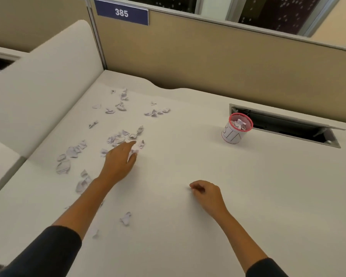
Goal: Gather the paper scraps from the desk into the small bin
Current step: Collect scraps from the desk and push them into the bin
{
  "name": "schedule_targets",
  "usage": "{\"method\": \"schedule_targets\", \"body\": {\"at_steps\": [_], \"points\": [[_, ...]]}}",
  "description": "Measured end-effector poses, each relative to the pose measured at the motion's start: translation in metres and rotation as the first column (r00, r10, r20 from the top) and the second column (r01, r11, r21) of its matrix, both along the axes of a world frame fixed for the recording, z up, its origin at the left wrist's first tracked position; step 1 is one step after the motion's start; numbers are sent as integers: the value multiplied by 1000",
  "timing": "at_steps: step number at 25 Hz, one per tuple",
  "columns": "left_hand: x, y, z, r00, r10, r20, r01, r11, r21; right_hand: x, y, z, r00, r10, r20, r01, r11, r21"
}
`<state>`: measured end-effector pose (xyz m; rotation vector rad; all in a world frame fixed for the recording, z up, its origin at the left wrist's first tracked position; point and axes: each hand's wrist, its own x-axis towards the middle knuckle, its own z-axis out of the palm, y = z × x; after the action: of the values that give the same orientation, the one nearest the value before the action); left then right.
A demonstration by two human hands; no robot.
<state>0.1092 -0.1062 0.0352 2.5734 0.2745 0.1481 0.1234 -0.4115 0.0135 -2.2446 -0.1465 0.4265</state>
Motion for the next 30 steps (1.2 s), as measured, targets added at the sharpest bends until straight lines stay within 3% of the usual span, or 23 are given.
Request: {"method": "schedule_targets", "body": {"at_steps": [4,11,14,16,20,23,26,28,30], "points": [[-51,26,1,991,125,56,-125,992,-10,-42,14,-5,1000,-9,-10,9,1000,-14],[-138,91,-17,982,187,-35,-189,981,-42,-92,81,4,996,61,-65,-63,997,-34],[-155,98,-21,967,-22,-253,-27,982,-186,-108,125,6,979,150,-136,-165,981,-106],[-157,102,-26,892,-202,-404,143,975,-172,-117,152,5,958,229,-170,-261,945,-197],[-146,107,-31,827,-376,-419,365,925,-109,-135,198,0,942,286,-174,-330,885,-328],[-135,106,-25,830,-430,-356,326,891,-315,-138,223,-1,963,244,-117,-269,901,-339],[-129,122,-16,862,-401,-311,182,816,-549,-128,233,3,977,177,-122,-198,961,-193],[-130,146,-10,895,-347,-280,159,835,-526,-123,227,6,985,126,-120,-139,985,-101],[-136,169,-7,897,-308,-316,168,901,-400,-121,218,5,990,79,-121,-91,991,-96]]}}
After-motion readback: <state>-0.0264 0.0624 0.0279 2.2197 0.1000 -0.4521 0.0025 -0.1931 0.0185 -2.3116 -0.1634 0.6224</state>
